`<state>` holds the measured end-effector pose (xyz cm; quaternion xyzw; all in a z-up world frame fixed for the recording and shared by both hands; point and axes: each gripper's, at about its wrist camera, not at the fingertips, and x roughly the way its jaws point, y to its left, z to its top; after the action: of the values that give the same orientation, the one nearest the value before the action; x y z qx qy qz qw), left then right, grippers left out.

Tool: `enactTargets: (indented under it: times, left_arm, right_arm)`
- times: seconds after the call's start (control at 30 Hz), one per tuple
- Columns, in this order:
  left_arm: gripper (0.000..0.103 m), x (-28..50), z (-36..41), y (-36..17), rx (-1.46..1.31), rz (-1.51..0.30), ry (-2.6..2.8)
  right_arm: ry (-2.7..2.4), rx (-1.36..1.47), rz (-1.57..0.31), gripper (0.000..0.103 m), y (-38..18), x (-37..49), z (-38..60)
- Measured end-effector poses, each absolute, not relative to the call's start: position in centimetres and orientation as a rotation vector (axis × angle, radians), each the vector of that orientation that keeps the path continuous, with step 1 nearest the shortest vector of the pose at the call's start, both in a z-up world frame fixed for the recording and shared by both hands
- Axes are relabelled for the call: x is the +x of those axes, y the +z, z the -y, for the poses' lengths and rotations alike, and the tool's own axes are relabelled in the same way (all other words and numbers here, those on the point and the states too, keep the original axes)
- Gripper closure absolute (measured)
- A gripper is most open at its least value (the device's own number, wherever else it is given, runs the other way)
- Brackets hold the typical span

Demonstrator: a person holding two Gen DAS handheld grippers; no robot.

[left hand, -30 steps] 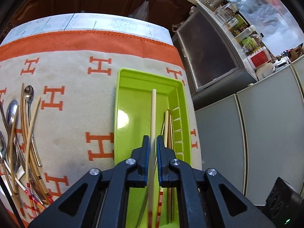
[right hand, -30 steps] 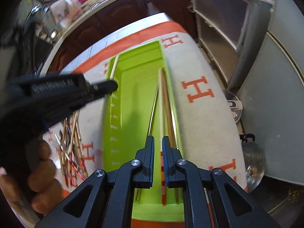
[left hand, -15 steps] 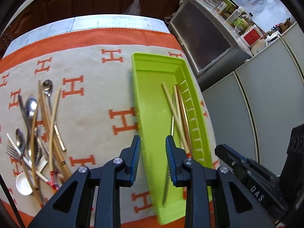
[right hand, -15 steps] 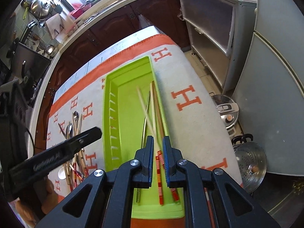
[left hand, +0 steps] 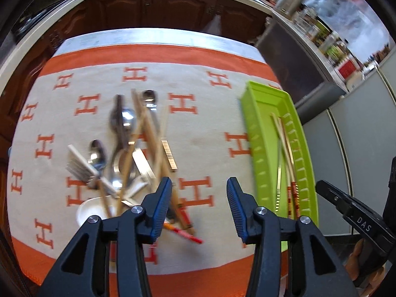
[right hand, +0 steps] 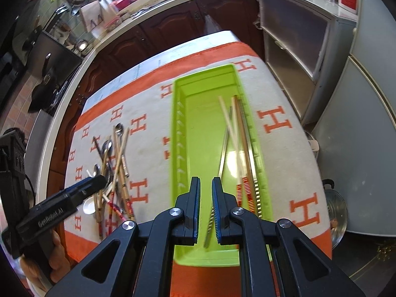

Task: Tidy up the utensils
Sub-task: 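Lift both open tools away from the tray toward the pile, then grasp another red-striped chopstick from the pile with the right tool, then grasp a wooden chopstick with the left tool while the right tool holds its chopstick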

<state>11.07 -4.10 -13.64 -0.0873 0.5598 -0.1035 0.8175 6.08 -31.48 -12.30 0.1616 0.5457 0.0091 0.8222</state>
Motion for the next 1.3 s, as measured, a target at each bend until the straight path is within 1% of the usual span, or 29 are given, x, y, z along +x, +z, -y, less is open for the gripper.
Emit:
enactTargets:
  times: [0.23, 0.5, 0.6, 0.63, 0.67, 0.73, 0.77, 0.8, 1.1, 1.3]
  left_arm:
    - [0.059, 9.9, -2.1, -14.1, -0.116, -1.198, -0.120]
    - [0.059, 11.1, -5.1, -14.6, -0.130, -1.227, -0.132]
    - [0.065, 12.0, -5.1, -15.0, -0.159, -1.256, -0.188]
    - [0.071, 12.4, -5.1, -15.3, -0.169, -1.272, -0.202]
    - [0.074, 12.7, -5.1, -15.5, -0.174, -1.286, -0.212]
    - [0.076, 13.4, -4.8, -16.2, -0.175, -1.314, -0.228]
    - [0.080, 13.6, -4.7, -16.5, -0.173, -1.324, -0.230]
    - [0.081, 13.8, -4.6, -16.8, -0.169, -1.337, -0.235]
    - [0.082, 14.5, -4.7, -18.1, -0.164, -1.365, -0.257]
    - [0.082, 15.1, -4.7, -18.7, -0.175, -1.377, -0.262]
  right_arm:
    - [0.098, 0.273, -1.191, 0.093, -11.7, 6.9, 27.4]
    - [0.250, 0.264, -1.251, 0.093, -11.9, 9.6, 21.6]
    - [0.324, 0.307, -1.302, 0.093, -13.0, 11.2, 19.3]
    - [0.340, 0.317, -1.317, 0.093, -13.4, 11.6, 18.7]
    - [0.360, 0.329, -1.334, 0.093, -13.9, 12.1, 17.9]
    - [0.383, 0.338, -1.358, 0.093, -14.8, 13.1, 16.6]
    - [0.388, 0.338, -1.372, 0.093, -15.3, 13.6, 15.9]
    - [0.397, 0.342, -1.387, 0.093, -15.8, 14.1, 15.3]
    - [0.438, 0.368, -1.512, 0.093, -21.1, 16.3, 11.9]
    - [0.418, 0.380, -1.549, 0.093, -23.3, 16.8, 11.3]
